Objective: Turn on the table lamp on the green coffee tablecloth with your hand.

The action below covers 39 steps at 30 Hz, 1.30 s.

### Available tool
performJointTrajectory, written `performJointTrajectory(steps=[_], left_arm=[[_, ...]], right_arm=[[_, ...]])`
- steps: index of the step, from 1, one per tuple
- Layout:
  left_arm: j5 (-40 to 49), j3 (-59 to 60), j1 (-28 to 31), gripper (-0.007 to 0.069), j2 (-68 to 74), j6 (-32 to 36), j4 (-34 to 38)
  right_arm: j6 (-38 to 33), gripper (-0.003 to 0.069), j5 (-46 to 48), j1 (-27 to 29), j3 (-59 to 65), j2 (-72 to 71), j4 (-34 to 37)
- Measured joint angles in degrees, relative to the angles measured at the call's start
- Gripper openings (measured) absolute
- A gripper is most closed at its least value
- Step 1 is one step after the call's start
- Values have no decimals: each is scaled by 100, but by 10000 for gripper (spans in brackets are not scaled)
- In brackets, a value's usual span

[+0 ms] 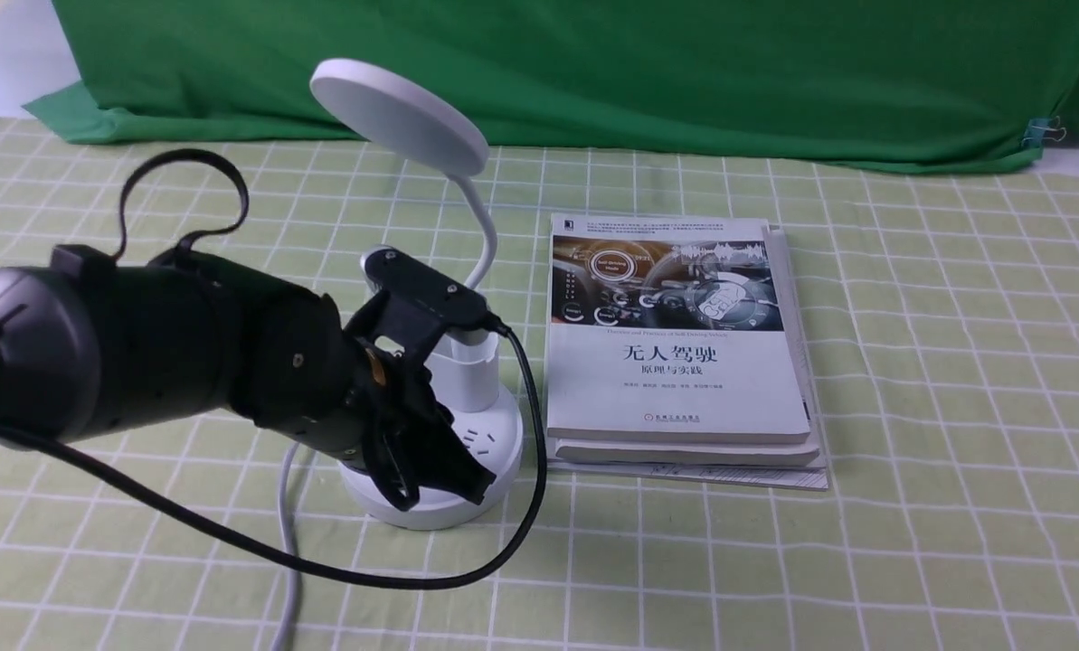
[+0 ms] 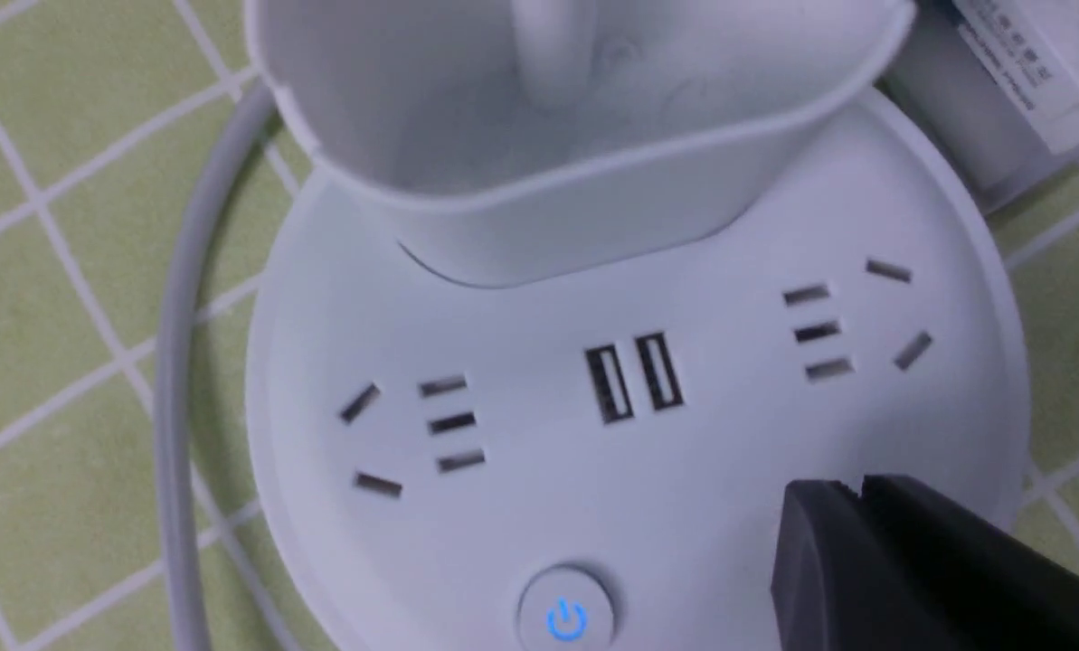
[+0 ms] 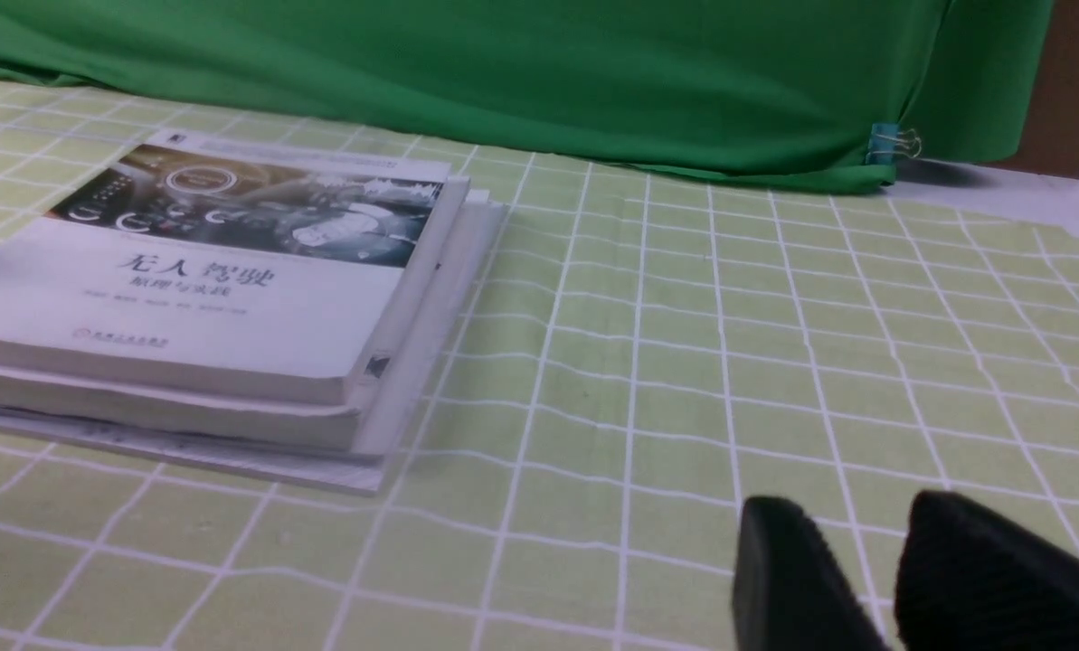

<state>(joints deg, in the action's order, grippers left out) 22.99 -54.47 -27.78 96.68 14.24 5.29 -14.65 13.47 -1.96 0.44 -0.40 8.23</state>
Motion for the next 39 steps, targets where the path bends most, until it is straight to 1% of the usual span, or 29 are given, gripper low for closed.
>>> performJointTrajectory(steps=[5,19,23,27,29,30,31,34,36,39], left_arm=[[-26,0,0,16,111,-219,-309],[-24,-56,-6,16,208,-237,-356],[-10,-37,-6,16,25,-440,-421],[197,-38,74,16,-657,-626,-448],[493,-38,139,16,-1193,-661,-448],[795,-5,180,16,-1534,-667,-448],[835,8,197,16,-1594,-667,-448],[1467,590,267,17,-2710,-908,-448],[1654,1005,267,17,-3259,-1099,-438],[1754,1842,267,17,-4554,-1475,-267]], right_arm=[[0,245,0,0,0,0,0],[0,245,0,0,0,0,0],[0,245,0,0,0,0,0],[0,245,0,0,0,0,0],[0,245,0,0,0,0,0],[0,245,0,0,0,0,0],[0,245,0,0,0,0,0],[0,245,0,0,0,0,0],[0,245,0,0,0,0,0],[0,245,0,0,0,0,0]])
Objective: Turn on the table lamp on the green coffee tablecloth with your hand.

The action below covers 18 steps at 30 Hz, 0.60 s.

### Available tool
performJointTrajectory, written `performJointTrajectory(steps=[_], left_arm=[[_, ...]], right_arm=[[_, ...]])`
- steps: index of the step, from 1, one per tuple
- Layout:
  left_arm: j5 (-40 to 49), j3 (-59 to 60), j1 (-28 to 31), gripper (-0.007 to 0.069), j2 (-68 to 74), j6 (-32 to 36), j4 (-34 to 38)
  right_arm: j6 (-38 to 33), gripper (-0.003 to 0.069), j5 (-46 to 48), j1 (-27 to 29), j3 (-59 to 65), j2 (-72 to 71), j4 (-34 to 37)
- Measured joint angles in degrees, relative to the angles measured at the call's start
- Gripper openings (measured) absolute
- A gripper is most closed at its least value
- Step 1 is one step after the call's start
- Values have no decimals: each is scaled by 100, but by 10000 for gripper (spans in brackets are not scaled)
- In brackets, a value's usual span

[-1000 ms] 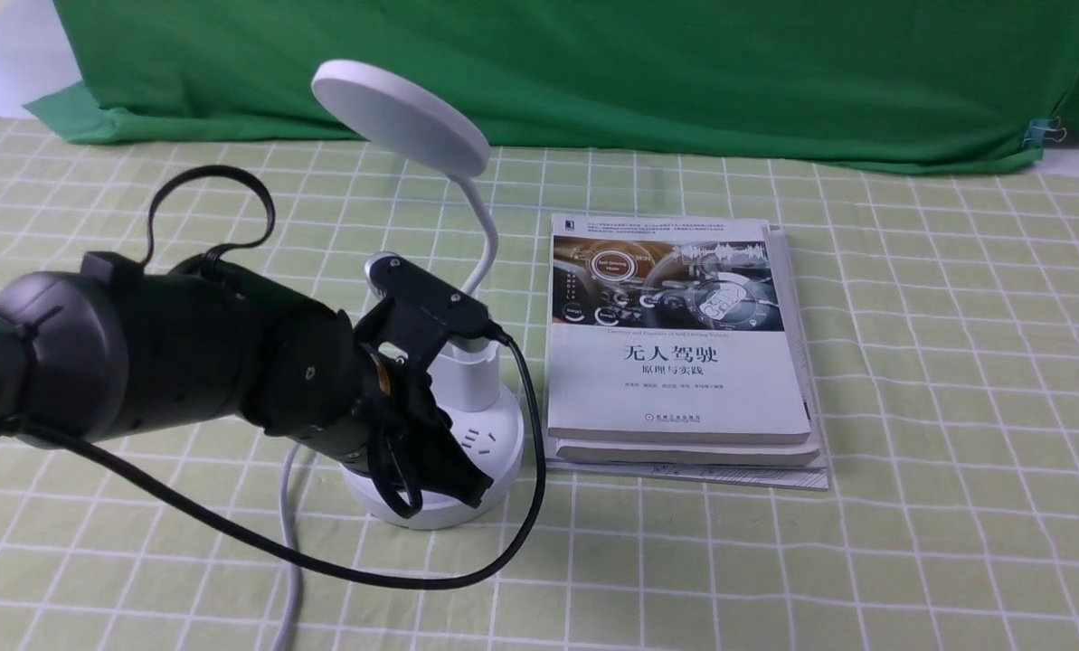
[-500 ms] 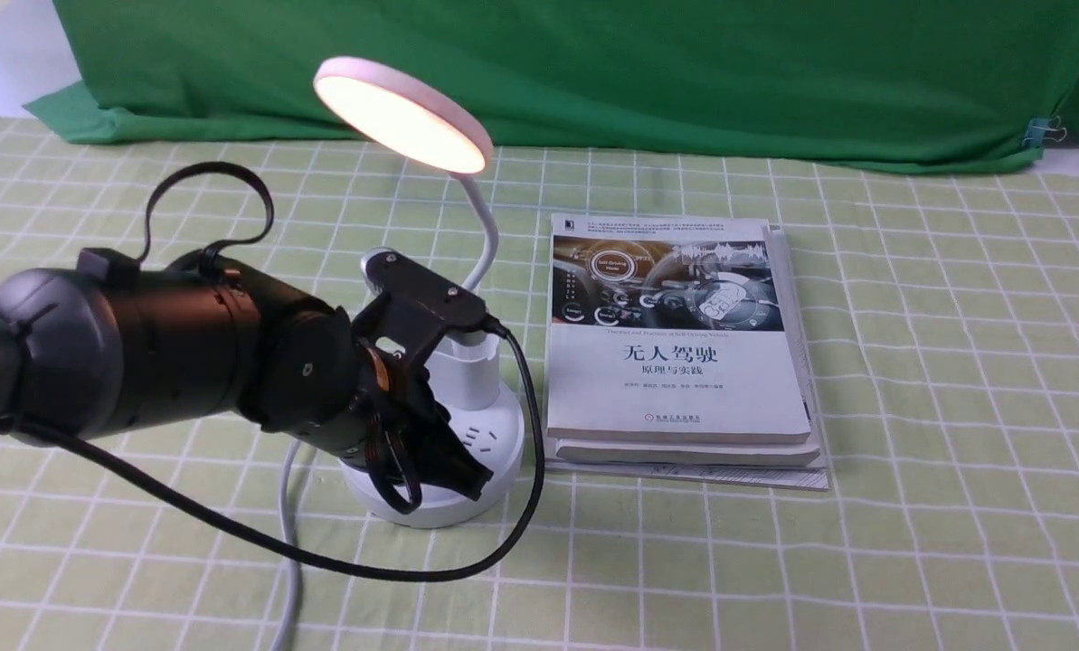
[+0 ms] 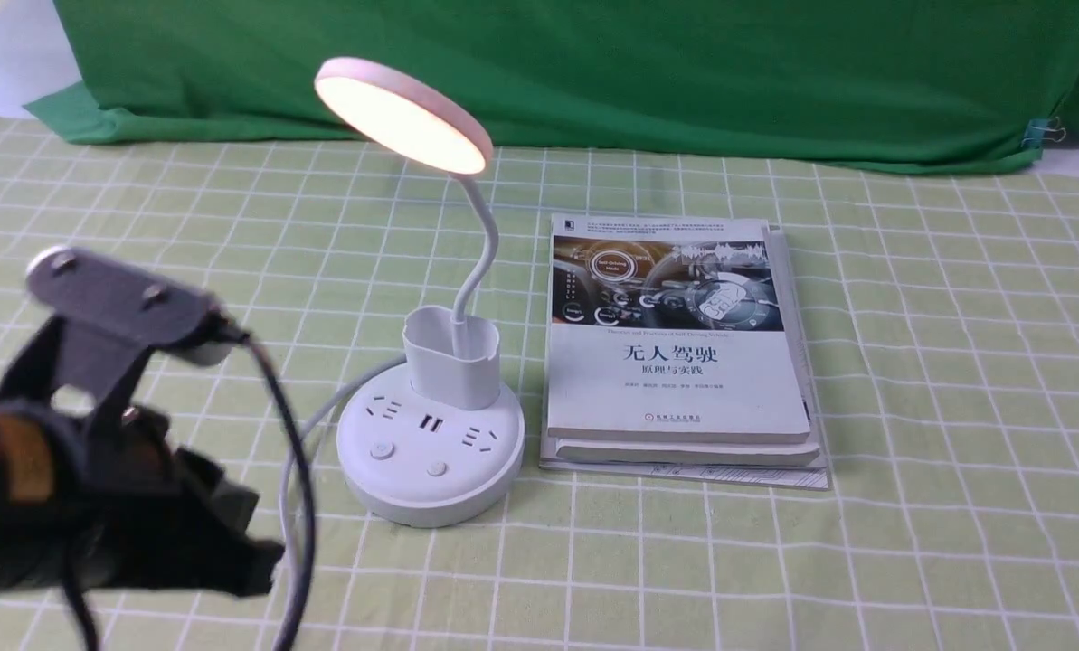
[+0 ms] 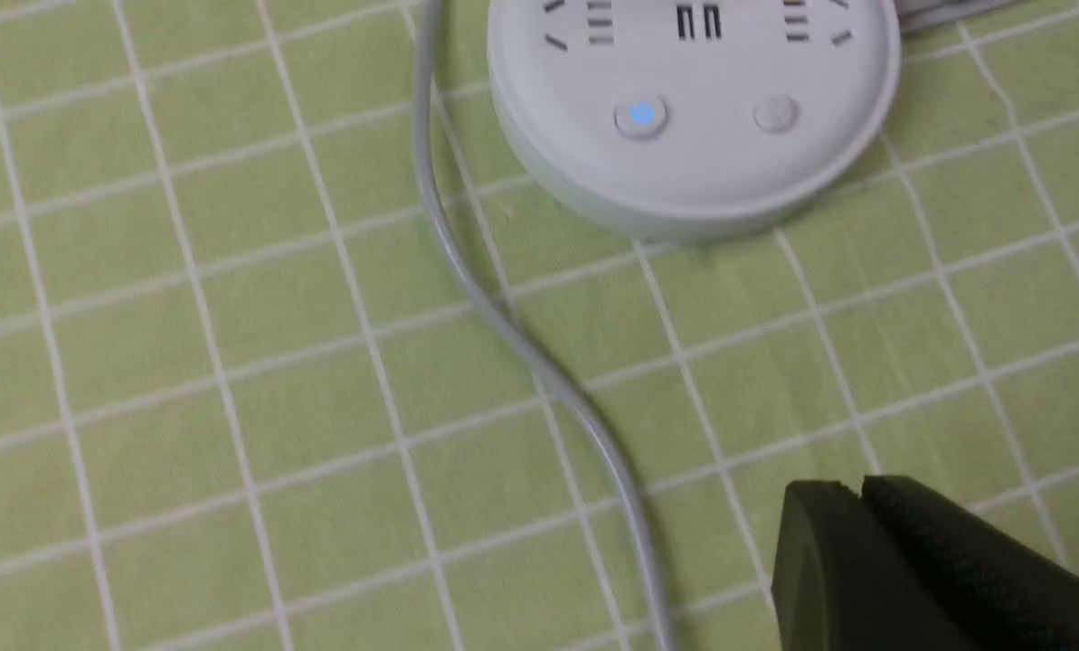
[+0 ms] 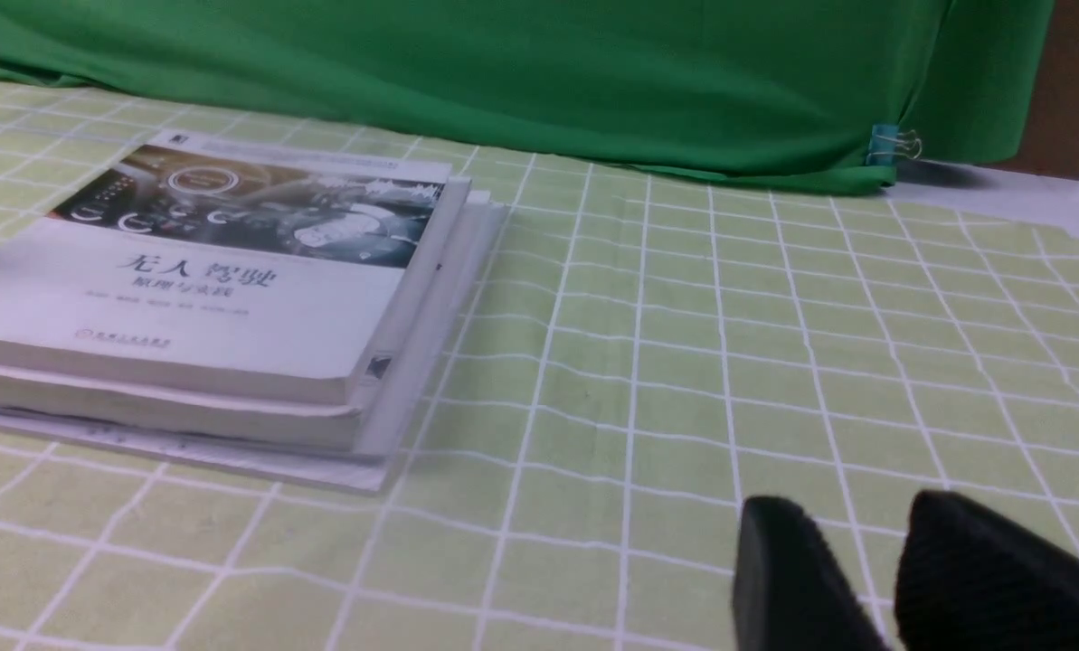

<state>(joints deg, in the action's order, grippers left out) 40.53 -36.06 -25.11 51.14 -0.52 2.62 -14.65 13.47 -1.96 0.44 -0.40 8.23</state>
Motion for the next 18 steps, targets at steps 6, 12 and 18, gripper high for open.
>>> performJointTrajectory(steps=[6,12,18], left_arm=[[-302,902,0,19,-2253,-216,241],[-426,1083,0,19,-4281,-214,52],[-446,1083,0,19,-5114,-214,-1]], right_arm=[[0,245,0,0,0,0,0],[0,245,0,0,0,0,0],[0,245,0,0,0,0,0]])
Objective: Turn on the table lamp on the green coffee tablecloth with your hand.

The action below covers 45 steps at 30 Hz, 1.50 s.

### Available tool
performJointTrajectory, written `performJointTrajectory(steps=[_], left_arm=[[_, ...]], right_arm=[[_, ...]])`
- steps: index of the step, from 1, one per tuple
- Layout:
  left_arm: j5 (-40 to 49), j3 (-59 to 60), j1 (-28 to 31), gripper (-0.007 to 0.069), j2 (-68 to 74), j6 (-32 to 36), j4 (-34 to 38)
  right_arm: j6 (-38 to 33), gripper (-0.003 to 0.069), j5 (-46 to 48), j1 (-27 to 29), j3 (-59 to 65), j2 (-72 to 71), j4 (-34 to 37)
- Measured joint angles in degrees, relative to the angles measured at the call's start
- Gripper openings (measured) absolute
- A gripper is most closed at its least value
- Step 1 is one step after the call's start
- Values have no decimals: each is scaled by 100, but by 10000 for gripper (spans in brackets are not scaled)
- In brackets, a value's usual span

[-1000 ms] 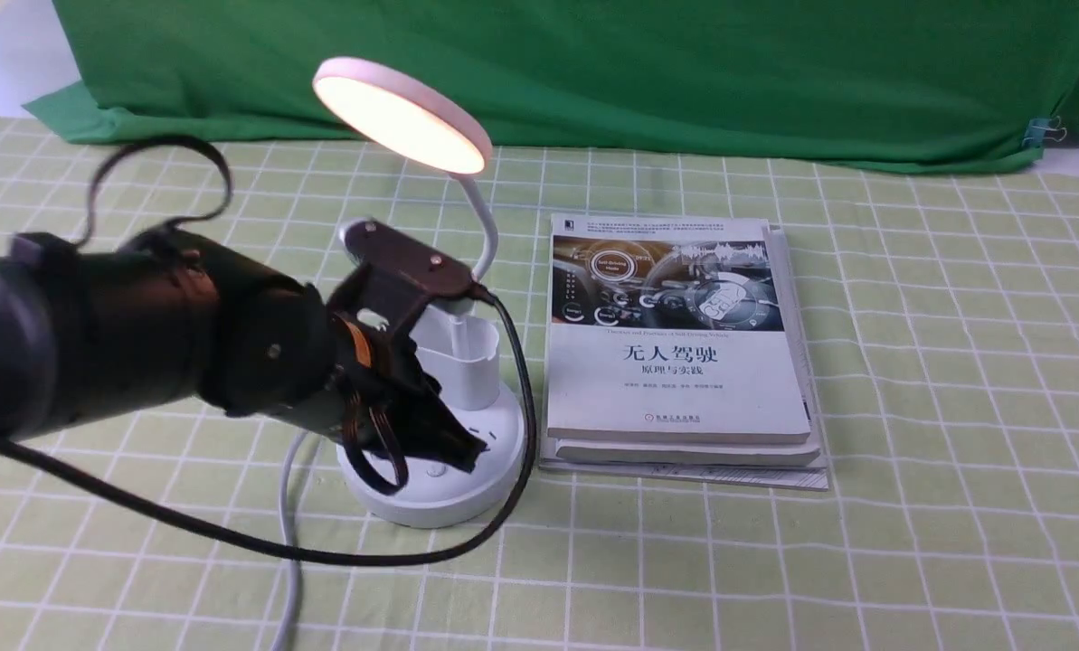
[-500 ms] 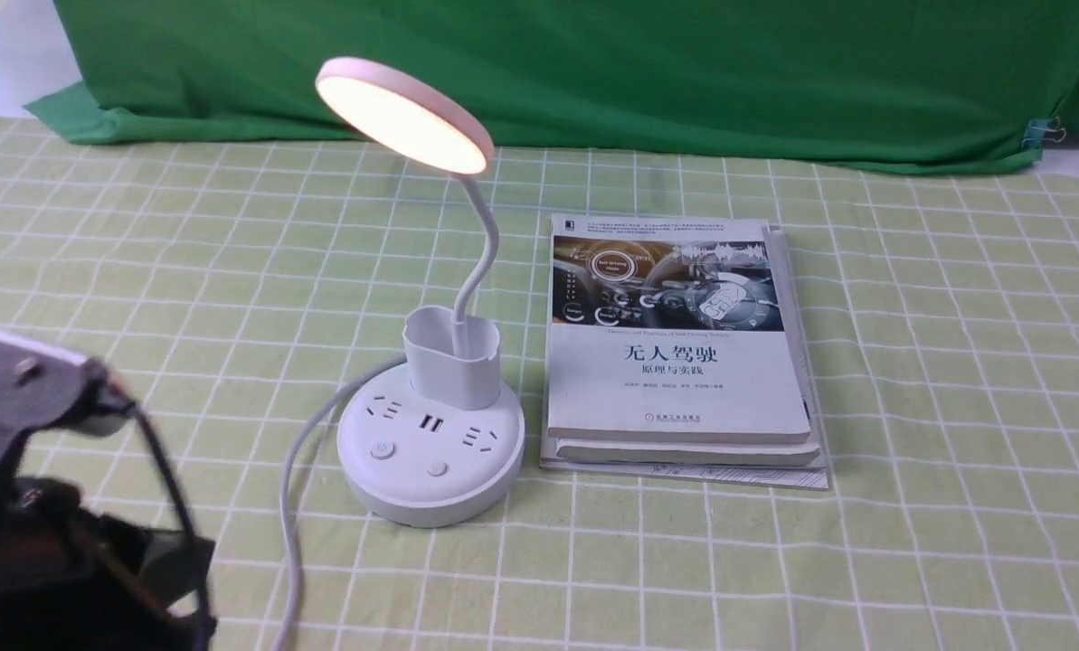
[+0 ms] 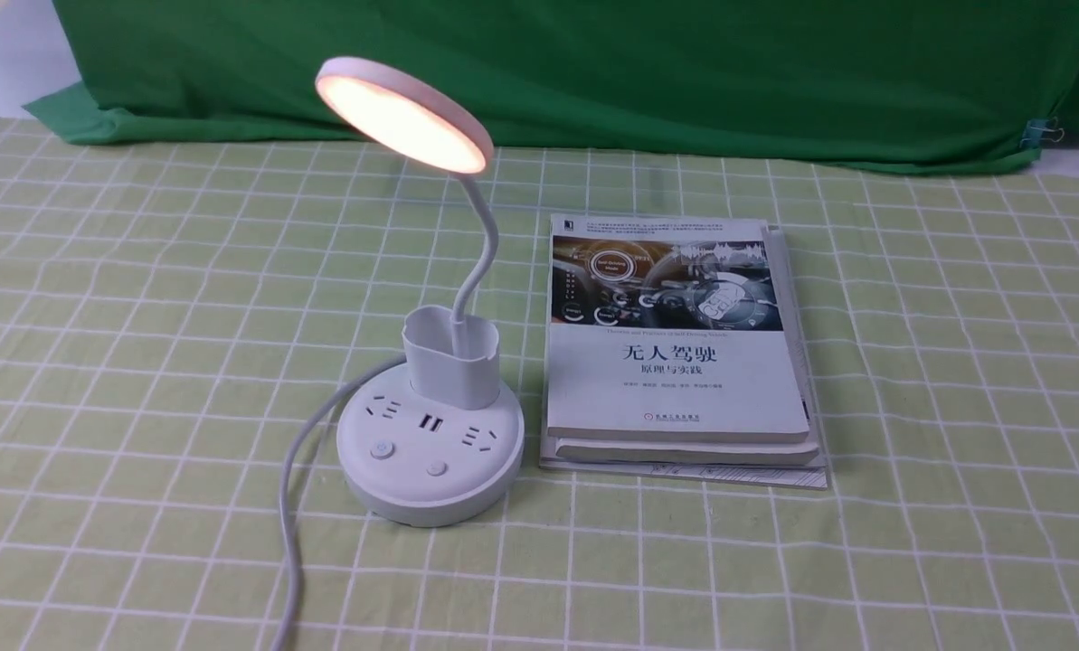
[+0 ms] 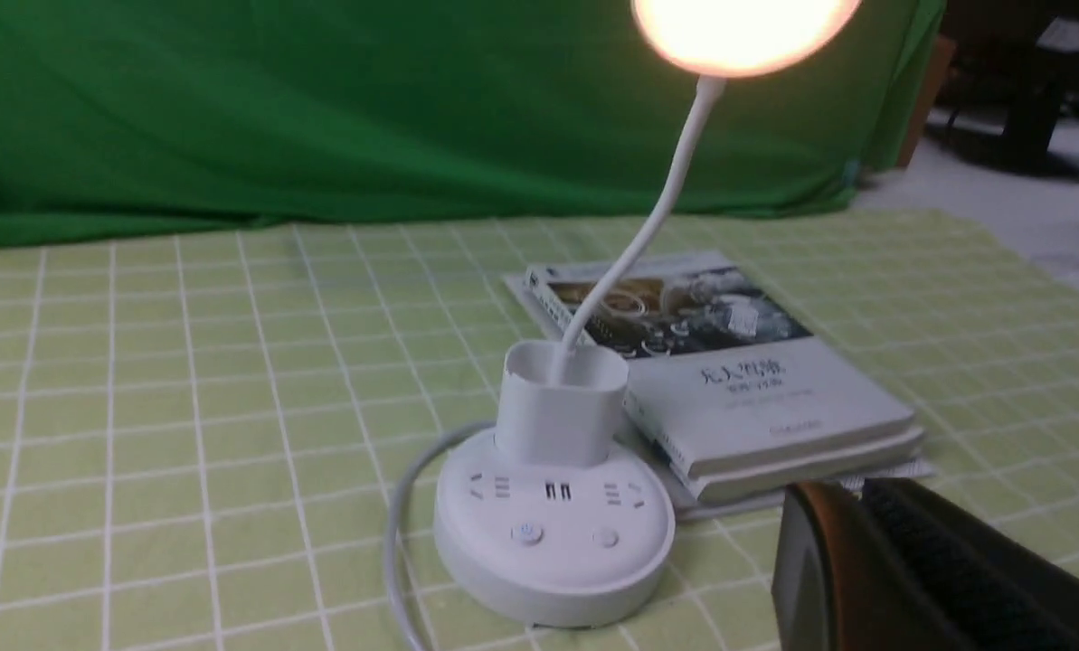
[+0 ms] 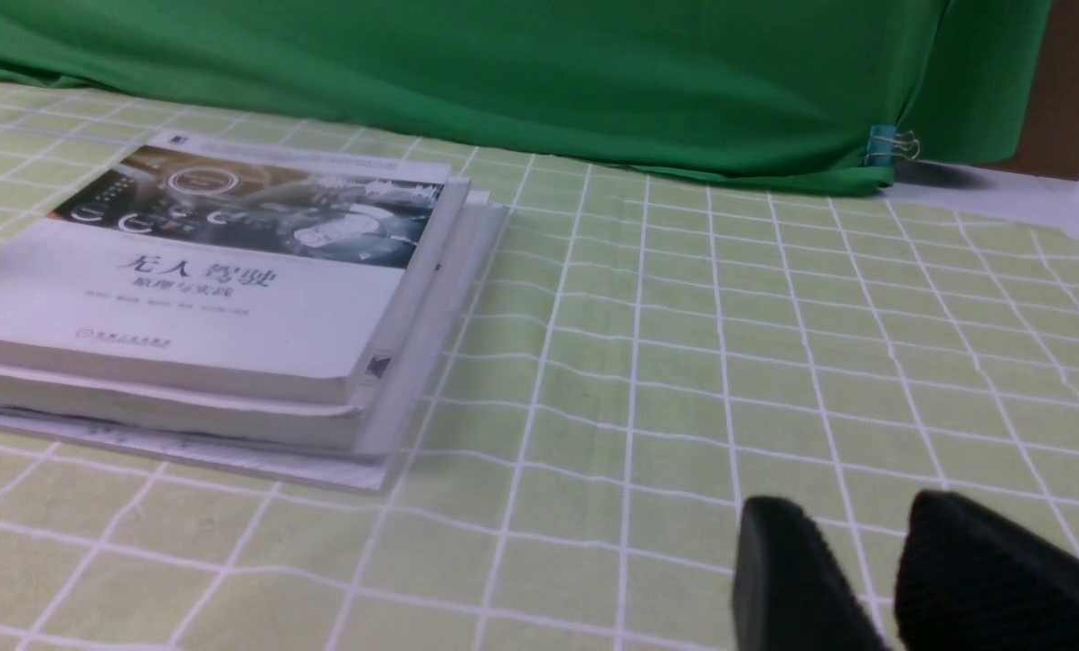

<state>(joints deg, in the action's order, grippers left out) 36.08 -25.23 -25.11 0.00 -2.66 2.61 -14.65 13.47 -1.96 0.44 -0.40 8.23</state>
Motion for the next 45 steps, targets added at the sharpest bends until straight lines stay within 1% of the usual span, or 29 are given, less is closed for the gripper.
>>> performJointTrajectory(steps=[5,7,8,10,11,14,17,20,23,26,27,29,31,32,34,36,38,43,45], left_arm=[[0,5,0,19,-31,0,-59],[-109,11,0,19,-37,5,-261],[-265,11,0,19,-37,12,-411],[-598,21,0,20,-37,12,-492],[-981,99,0,19,-37,47,-532],[-1824,403,95,20,-32,527,-575],[-2207,795,546,21,-26,781,-587],[-2425,1373,1304,22,-21,850,-587],[-2861,1956,1924,23,-18,866,-598],[-3206,2449,2334,24,-18,879,-604],[-3170,2517,2430,25,-18,879,-604],[-2777,2538,2450,27,-18,862,-604],[-2351,2551,2293,30,-18,845,-604],[-2351,2550,2269,30,-18,845,-604],[-2157,2564,1944,38,-18,859,-604],[-2212,2564,1697,40,-18,864,-604],[-2247,2564,1593,41,-18,880,-604],[-2260,2564,1661,44,-18,880,-687],[-2260,2564,1886,45,-18,885,-717]], right_arm=[[0,245,0,0,0,0,0],[0,245,0,0,0,0,0],[0,245,0,0,0,0,0],[0,245,0,0,0,0,0],[0,245,0,0,0,0,0],[0,245,0,0,0,0,0],[0,245,0,0,0,0,0],[0,245,0,0,0,0,0],[0,245,0,0,0,0,0],[0,245,0,0,0,0,0],[0,245,0,0,0,0,0],[0,245,0,0,0,0,0],[0,245,0,0,0,0,0],[0,245,0,0,0,0,0],[0,245,0,0,0,0,0],[0,245,0,0,0,0,0],[0,245,0,0,0,0,0],[0,245,0,0,0,0,0],[0,245,0,0,0,0,0]])
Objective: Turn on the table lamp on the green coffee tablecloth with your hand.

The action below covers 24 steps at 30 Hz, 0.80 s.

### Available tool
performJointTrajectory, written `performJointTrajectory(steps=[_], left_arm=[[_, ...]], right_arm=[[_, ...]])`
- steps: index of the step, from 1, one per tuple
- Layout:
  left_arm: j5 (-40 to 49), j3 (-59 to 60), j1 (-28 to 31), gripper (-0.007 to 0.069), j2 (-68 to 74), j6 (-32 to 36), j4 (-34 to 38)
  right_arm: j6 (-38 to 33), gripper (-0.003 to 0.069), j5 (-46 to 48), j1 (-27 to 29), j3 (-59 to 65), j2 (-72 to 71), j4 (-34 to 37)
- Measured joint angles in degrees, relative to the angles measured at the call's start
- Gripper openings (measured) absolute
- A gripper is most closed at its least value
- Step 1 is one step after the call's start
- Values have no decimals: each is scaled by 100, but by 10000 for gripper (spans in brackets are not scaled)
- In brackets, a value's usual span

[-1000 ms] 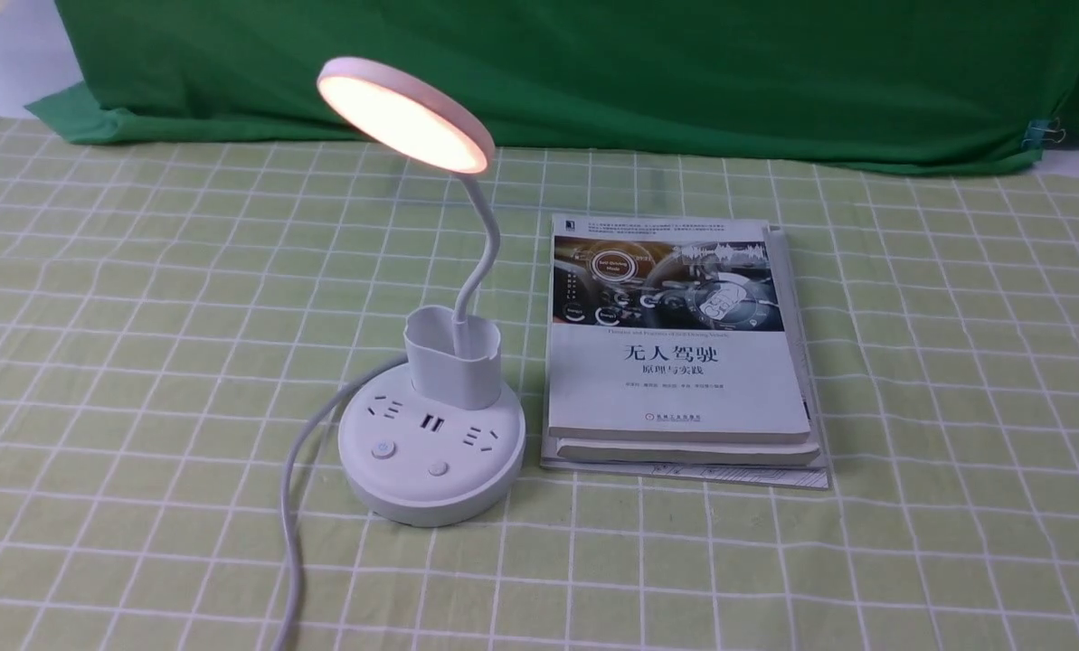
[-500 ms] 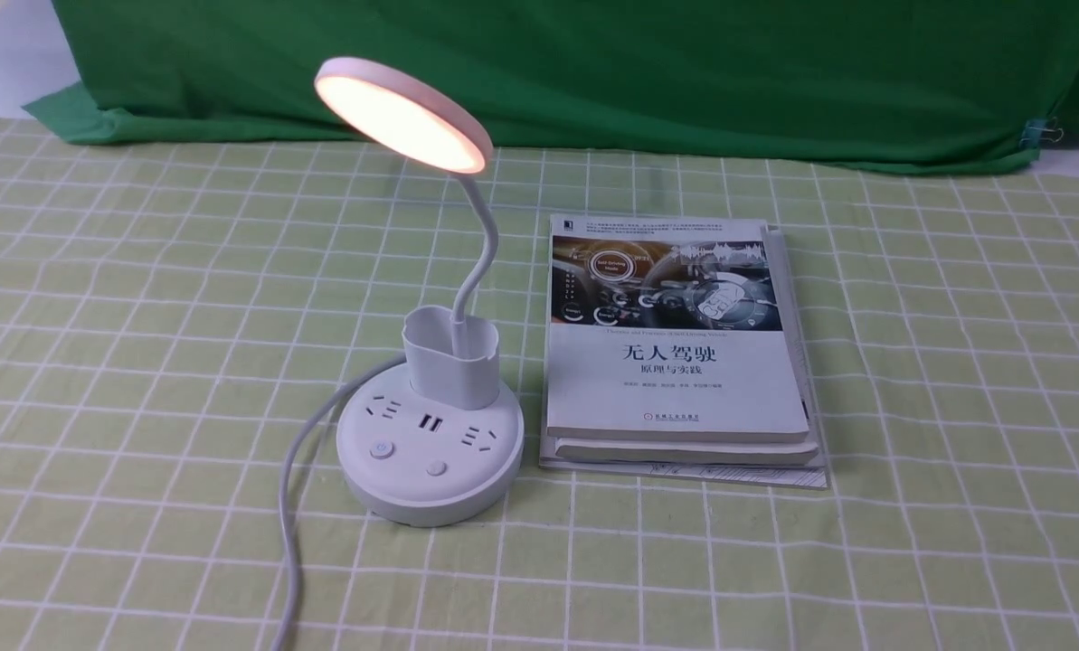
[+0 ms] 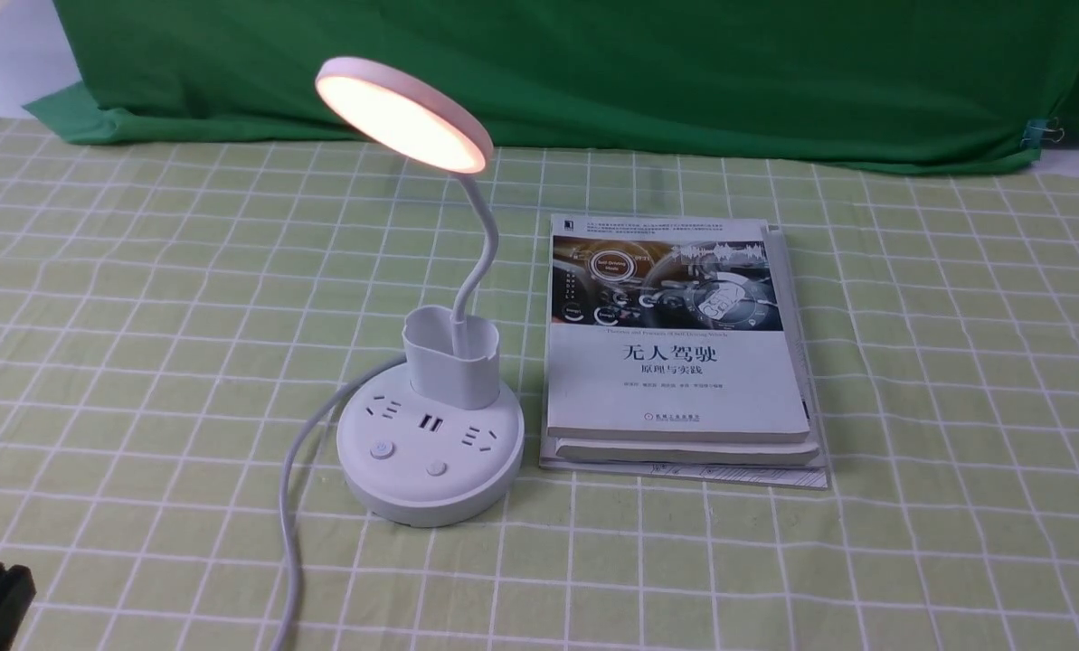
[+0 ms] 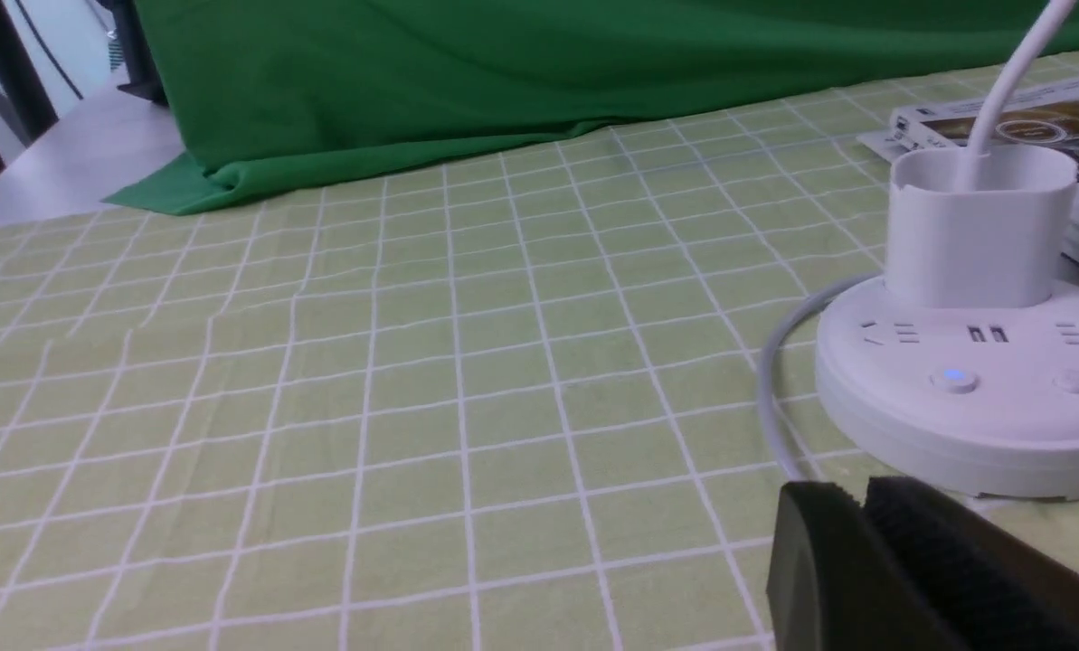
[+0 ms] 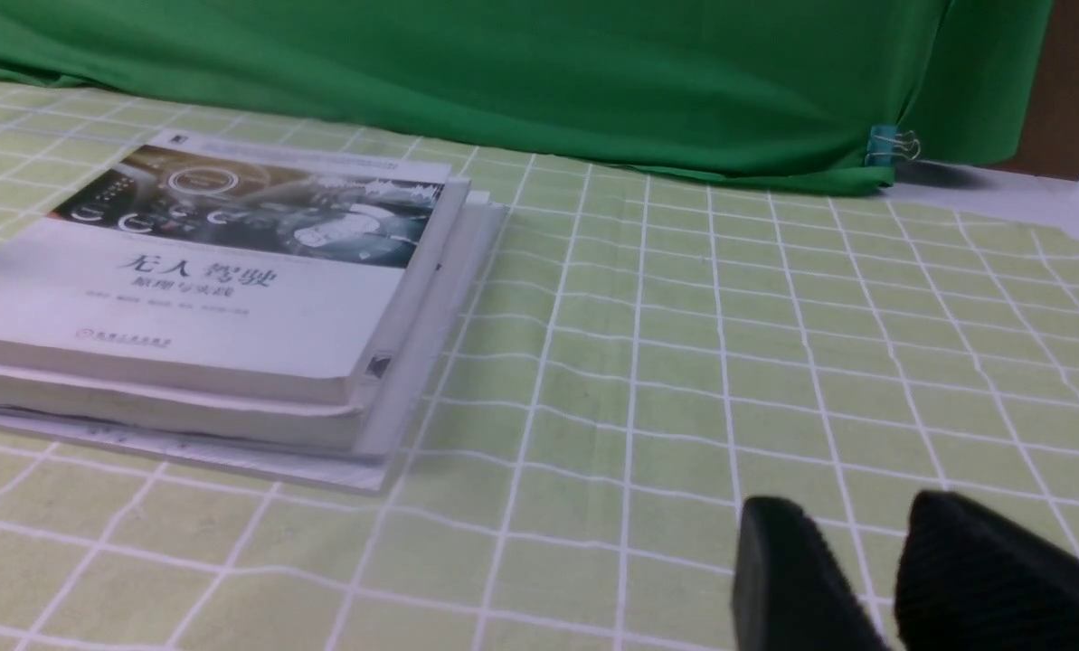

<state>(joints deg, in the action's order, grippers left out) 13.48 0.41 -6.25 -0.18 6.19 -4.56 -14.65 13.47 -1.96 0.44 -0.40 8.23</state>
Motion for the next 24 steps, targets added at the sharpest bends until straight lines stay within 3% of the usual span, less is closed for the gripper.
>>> performJointTrajectory(steps=[5,24], left_arm=[[0,0,292,48,0,0,0],[0,0,305,65,0,-8,0]], right_arm=[[0,245,0,0,0,0,0],[0,245,0,0,0,0,0]])
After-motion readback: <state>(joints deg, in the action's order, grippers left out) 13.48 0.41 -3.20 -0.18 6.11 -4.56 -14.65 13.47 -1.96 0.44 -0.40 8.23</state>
